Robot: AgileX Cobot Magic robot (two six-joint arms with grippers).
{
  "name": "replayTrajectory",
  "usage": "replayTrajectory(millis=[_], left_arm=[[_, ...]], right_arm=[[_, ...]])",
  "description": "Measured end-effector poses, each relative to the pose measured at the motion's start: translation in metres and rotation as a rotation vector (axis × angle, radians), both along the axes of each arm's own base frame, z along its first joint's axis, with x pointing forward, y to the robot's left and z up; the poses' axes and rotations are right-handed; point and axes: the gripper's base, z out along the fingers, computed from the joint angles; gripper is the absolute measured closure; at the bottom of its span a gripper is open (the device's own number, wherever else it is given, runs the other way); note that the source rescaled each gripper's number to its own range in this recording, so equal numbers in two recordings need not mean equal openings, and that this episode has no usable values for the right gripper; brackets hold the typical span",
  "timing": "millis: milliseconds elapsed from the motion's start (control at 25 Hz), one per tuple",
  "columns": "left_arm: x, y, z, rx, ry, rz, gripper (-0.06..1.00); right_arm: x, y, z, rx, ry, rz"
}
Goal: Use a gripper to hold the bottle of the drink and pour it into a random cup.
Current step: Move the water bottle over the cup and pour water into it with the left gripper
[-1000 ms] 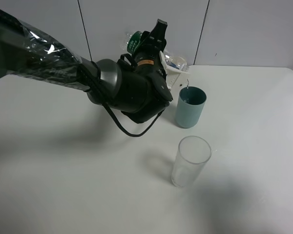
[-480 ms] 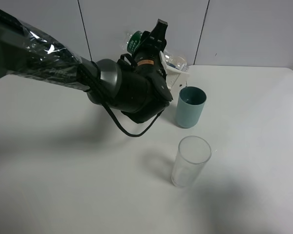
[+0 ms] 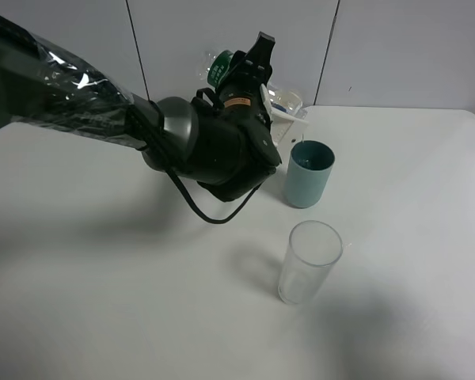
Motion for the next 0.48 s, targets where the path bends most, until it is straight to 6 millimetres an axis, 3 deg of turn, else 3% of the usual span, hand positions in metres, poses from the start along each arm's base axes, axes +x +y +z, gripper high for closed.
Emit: replayTrajectory(millis=[480], left_arm=[[-0.0031, -0.0026, 0.0027, 0.058, -0.024, -0.005, 0.94]], right_arm=[[0.0, 0.0, 0.0, 0.0, 0.0, 0.0]])
